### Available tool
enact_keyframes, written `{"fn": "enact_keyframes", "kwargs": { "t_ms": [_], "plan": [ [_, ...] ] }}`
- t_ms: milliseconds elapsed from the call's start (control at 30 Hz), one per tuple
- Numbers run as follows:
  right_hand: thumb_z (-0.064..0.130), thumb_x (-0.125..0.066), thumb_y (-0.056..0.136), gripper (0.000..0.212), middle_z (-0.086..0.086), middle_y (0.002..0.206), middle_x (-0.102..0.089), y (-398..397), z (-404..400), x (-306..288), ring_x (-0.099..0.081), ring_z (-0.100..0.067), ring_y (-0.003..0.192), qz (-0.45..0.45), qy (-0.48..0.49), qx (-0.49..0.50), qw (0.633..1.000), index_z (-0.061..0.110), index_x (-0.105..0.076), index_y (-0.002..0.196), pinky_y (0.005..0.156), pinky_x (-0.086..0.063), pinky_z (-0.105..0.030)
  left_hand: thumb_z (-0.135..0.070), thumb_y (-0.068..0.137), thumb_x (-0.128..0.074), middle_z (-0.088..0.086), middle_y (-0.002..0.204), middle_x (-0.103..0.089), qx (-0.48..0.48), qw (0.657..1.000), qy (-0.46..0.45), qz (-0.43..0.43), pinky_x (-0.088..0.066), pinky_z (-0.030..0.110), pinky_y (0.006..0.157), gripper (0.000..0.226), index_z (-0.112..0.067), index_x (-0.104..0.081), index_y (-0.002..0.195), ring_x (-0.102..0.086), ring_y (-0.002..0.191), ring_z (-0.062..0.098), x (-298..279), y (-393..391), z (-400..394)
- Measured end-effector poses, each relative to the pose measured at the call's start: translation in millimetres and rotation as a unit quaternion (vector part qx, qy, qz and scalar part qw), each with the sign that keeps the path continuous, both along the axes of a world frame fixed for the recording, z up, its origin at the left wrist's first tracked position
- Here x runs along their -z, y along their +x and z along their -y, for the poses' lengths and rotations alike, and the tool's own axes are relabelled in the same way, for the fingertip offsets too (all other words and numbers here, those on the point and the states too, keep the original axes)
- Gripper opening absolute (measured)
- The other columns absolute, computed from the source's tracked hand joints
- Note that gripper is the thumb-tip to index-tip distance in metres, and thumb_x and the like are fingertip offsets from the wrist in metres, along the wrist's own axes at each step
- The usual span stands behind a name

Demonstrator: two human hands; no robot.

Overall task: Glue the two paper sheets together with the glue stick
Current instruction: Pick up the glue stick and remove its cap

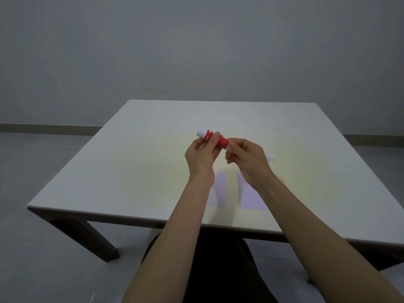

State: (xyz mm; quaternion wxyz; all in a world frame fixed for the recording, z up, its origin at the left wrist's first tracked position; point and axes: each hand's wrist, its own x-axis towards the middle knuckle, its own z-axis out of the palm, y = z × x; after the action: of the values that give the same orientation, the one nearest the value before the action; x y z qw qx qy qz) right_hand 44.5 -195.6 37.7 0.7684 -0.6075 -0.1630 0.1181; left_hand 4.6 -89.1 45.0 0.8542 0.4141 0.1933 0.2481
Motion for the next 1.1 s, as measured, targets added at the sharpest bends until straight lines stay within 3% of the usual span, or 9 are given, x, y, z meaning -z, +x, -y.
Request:
{"fn": "enact_keyframes", "kwargs": {
  "t_ms": [167, 267, 433, 567, 733, 867, 933, 1000, 1100],
  "plan": [
    [0.031, -0.047, 0.096, 0.039, -0.004, 0.054, -0.052, 1, -1, -4, -0.043, -0.013, 0.037, -0.177, -0.044, 0.021, 0.983, 0.006, -0.060, 0.070, 0.038, -0.035, -0.018, -0.005, 0.078, -0.073, 0.016, 0.100, -0.070, 0.026, 0.998, 0.055, 0.010, -0.058, 0.026, 0.079, 0.024, 0.003, -0.064, 0.099, -0.070, 0.094, 0.022, 5, -2, 7],
    [0.038, -0.038, 0.098, 0.047, -0.007, 0.056, -0.053, -1, 1, -4, -0.045, -0.012, 0.034, -0.065, -0.123, 0.075, 0.987, 0.006, -0.055, 0.067, 0.038, -0.035, -0.021, -0.007, 0.079, -0.072, 0.019, 0.104, -0.069, 0.034, 0.998, 0.059, -0.004, -0.058, 0.030, 0.083, 0.028, 0.006, -0.062, 0.102, -0.070, 0.095, 0.024, 6, -3, 13],
    [0.015, -0.057, 0.091, 0.016, -0.009, 0.069, -0.061, -2, 13, 4, -0.058, -0.014, 0.052, 0.089, -0.062, 0.017, 0.994, 0.009, -0.057, 0.105, 0.052, -0.051, -0.024, -0.006, 0.080, -0.070, 0.012, 0.094, -0.071, 0.018, 0.999, 0.037, 0.000, -0.059, 0.028, 0.078, 0.026, 0.006, -0.064, 0.103, -0.070, 0.089, 0.022, 0, 3, 10],
    [0.028, -0.048, 0.096, 0.029, -0.003, 0.056, -0.051, -1, 13, 8, -0.044, -0.013, 0.042, -0.041, -0.028, -0.003, 0.999, 0.009, -0.059, 0.077, 0.042, -0.035, -0.022, -0.004, 0.080, -0.070, 0.014, 0.096, -0.070, 0.045, 0.998, 0.045, 0.010, -0.058, 0.028, 0.080, 0.023, 0.006, -0.064, 0.099, -0.070, 0.091, 0.022, 5, 2, 12],
    [0.046, -0.049, 0.090, 0.046, 0.004, 0.046, -0.035, 0, 14, 3, -0.027, -0.011, 0.033, -0.278, -0.039, -0.048, 0.958, 0.014, -0.048, 0.058, 0.032, -0.023, -0.017, -0.005, 0.080, -0.071, 0.015, 0.100, -0.070, 0.074, 0.994, 0.080, 0.021, -0.057, 0.026, 0.082, 0.010, -0.004, -0.065, 0.088, -0.069, 0.095, 0.020, 11, -2, 12],
    [0.022, -0.058, 0.090, 0.024, -0.006, 0.073, -0.062, -4, 21, 4, -0.059, -0.012, 0.053, 0.024, -0.092, -0.006, 0.995, 0.010, -0.058, 0.111, 0.045, -0.048, -0.022, -0.008, 0.081, -0.070, 0.015, 0.100, -0.070, 0.063, 0.996, 0.064, 0.014, -0.054, 0.035, 0.091, 0.016, -0.001, -0.064, 0.094, -0.067, 0.097, 0.026, 12, -1, 10],
    [0.009, -0.059, 0.089, 0.021, -0.009, 0.075, -0.062, -6, 23, 7, -0.060, -0.012, 0.058, 0.086, -0.065, 0.000, 0.994, 0.007, -0.060, 0.110, 0.052, -0.052, -0.023, -0.009, 0.080, -0.070, 0.013, 0.097, -0.072, 0.058, 0.996, 0.069, 0.012, -0.053, 0.037, 0.093, 0.020, 0.000, -0.064, 0.097, -0.067, 0.097, 0.026, 10, 2, 10],
    [0.013, -0.055, 0.092, 0.013, -0.008, 0.068, -0.059, -5, 23, 7, -0.056, -0.014, 0.053, 0.033, -0.029, -0.001, 0.999, 0.004, -0.064, 0.097, 0.049, -0.048, -0.023, -0.007, 0.081, -0.070, 0.007, 0.090, -0.074, 0.068, 0.995, 0.071, 0.018, -0.053, 0.036, 0.093, 0.015, -0.002, -0.064, 0.094, -0.068, 0.095, 0.023, 10, 3, 12],
    [0.031, -0.049, 0.095, 0.032, 0.001, 0.054, -0.051, 0, 21, 6, -0.049, -0.013, 0.043, -0.143, -0.021, -0.037, 0.989, 0.007, -0.063, 0.078, 0.040, -0.036, -0.018, -0.003, 0.083, -0.066, 0.004, 0.087, -0.075, 0.091, 0.992, 0.082, 0.034, -0.050, 0.038, 0.097, 0.006, -0.007, -0.063, 0.088, -0.069, 0.093, 0.021, 15, 3, 10]
  ]
}}
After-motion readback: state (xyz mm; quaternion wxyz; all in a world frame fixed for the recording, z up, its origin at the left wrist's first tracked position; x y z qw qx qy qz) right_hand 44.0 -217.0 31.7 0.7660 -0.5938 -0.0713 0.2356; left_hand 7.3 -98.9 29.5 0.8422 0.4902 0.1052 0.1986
